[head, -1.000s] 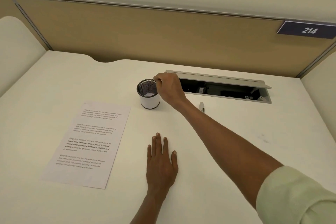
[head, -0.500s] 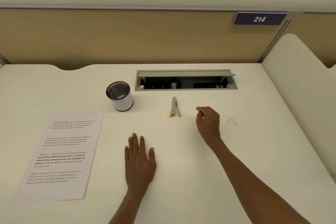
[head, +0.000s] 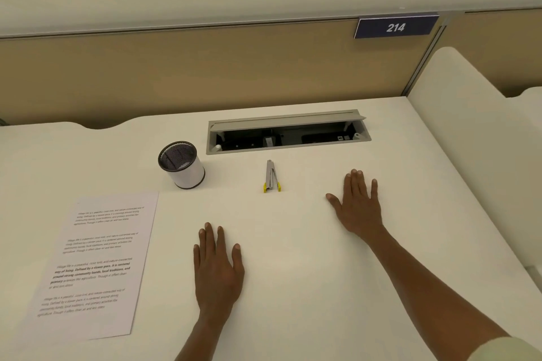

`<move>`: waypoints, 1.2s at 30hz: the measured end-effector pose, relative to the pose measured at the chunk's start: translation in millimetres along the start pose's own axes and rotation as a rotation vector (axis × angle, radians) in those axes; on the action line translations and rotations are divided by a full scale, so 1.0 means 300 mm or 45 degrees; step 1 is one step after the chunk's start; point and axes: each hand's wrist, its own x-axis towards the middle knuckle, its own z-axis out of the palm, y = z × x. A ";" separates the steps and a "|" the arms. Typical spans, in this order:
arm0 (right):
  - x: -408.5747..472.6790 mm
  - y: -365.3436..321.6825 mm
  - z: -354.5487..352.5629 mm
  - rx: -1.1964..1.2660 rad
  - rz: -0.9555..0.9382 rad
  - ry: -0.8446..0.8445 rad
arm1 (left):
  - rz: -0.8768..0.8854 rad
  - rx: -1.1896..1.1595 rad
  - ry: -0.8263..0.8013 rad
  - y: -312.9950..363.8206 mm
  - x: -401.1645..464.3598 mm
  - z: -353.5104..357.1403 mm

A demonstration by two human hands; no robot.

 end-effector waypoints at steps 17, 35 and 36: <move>-0.067 0.020 0.009 0.486 0.655 0.065 | -0.013 0.003 -0.012 0.002 -0.002 -0.003; 0.012 0.177 -0.131 1.015 0.376 -0.097 | -0.013 0.007 -0.021 -0.003 -0.002 -0.001; 0.013 0.174 -0.141 1.128 0.395 -0.117 | -0.013 0.007 -0.021 -0.002 -0.001 -0.003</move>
